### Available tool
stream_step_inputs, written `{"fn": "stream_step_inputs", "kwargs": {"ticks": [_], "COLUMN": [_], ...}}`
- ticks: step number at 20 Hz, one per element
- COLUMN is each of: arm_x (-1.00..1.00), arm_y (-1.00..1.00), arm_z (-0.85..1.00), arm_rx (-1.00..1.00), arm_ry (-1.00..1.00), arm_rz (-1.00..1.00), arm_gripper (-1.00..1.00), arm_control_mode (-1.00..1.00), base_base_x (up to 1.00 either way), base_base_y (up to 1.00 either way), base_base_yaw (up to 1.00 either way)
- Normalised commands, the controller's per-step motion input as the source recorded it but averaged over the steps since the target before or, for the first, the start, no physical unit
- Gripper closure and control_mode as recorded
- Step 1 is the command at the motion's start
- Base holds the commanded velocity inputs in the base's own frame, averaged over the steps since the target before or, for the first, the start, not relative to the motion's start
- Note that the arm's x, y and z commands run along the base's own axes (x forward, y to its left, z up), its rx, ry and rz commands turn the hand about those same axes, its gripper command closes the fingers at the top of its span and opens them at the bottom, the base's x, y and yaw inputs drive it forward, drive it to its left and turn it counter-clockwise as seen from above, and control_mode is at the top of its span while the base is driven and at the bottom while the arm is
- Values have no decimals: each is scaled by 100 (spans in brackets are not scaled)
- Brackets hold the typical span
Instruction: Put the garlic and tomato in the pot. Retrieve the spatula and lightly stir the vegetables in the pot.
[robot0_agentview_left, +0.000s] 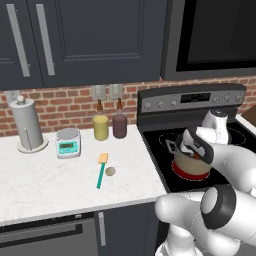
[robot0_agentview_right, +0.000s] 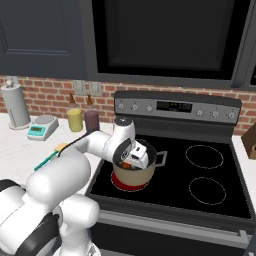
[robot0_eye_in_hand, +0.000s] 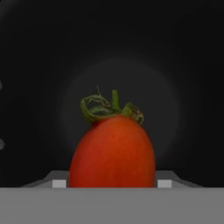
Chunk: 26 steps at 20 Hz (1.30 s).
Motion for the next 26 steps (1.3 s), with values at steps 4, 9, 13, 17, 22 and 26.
{"fn": "stream_step_inputs", "kwargs": {"ticks": [4,9,13,17,22,26], "arm_x": [1,15,-4,-87,-97,-53], "arm_y": [0,-2,0,34,98,100], "arm_z": [20,26,48,60,41,20], "arm_rx": [0,0,0,0,0,-2], "arm_ry": [0,0,-2,-5,2,12], "arm_rz": [0,0,0,0,1,5], "arm_gripper": [-100,-100,-100,-100,-100,-100], "arm_control_mode": [-100,-100,-100,-100,-100,-100], "base_base_x": [0,0,0,0,0,0], "base_base_y": [0,0,0,0,0,0], "base_base_yaw": [0,0,0,0,0,0]}}
